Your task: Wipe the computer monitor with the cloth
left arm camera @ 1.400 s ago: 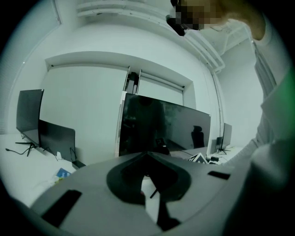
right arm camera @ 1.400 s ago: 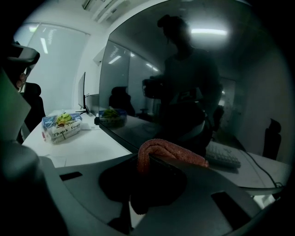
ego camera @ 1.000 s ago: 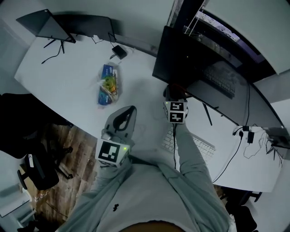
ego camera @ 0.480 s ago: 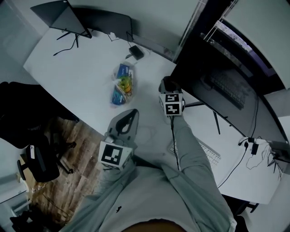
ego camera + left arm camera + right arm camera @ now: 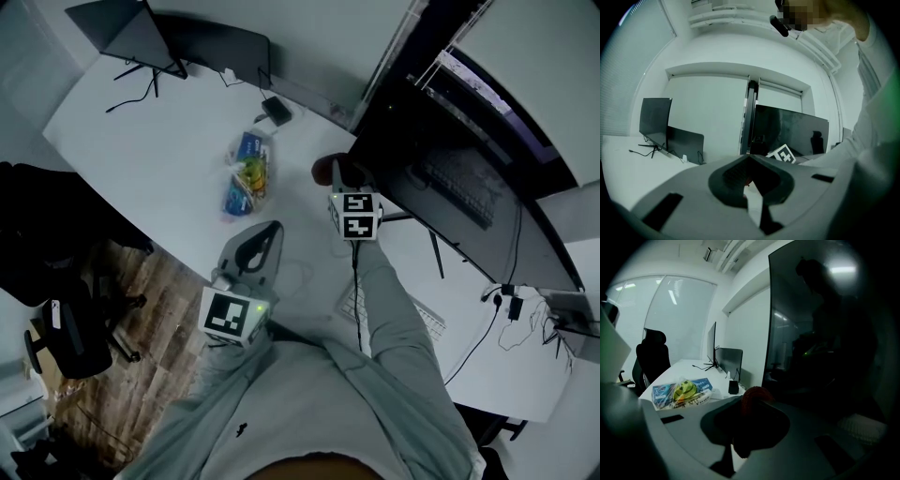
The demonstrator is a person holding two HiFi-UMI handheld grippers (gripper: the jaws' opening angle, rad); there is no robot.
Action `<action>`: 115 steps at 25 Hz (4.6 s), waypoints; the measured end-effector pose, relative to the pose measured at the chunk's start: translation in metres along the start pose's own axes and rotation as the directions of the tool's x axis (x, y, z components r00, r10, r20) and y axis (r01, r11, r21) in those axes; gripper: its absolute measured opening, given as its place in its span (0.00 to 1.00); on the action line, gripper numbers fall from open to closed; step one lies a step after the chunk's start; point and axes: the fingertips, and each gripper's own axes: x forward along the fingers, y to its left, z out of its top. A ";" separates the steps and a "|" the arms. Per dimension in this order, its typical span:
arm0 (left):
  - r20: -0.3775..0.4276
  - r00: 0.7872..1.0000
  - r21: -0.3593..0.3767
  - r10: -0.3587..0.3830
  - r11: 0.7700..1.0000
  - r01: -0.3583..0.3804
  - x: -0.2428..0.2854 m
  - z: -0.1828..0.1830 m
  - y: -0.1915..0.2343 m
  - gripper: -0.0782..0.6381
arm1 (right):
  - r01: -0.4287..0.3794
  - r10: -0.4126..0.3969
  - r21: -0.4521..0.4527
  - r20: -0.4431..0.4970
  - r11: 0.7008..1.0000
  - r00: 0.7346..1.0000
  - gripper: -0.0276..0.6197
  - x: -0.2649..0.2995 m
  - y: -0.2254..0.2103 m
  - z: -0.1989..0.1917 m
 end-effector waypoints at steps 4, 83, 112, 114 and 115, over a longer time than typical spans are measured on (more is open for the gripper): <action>0.021 1.000 0.009 -0.013 1.000 0.013 -0.003 0.009 -0.008 0.14 | 0.010 -0.009 -0.012 0.038 1.000 0.999 0.10 -0.013 -0.004 0.031; -0.072 0.874 0.087 -0.481 0.870 0.486 0.063 -0.009 -0.291 0.14 | 0.446 -0.473 0.197 0.126 0.873 0.872 0.10 -0.468 -0.157 -0.102; -0.112 0.867 0.113 -0.486 0.860 0.497 0.079 -0.010 -0.280 0.14 | 0.417 -0.456 0.236 0.140 0.878 0.879 0.10 -0.460 -0.142 -0.097; -0.117 0.869 0.111 -0.480 0.864 0.492 0.077 -0.012 -0.277 0.14 | 0.419 -0.459 0.240 0.147 0.876 0.876 0.10 -0.462 -0.142 -0.095; -0.115 0.871 0.112 -0.478 0.865 0.490 0.077 -0.012 -0.276 0.14 | 0.420 -0.462 0.245 0.148 0.874 0.874 0.10 -0.463 -0.142 -0.094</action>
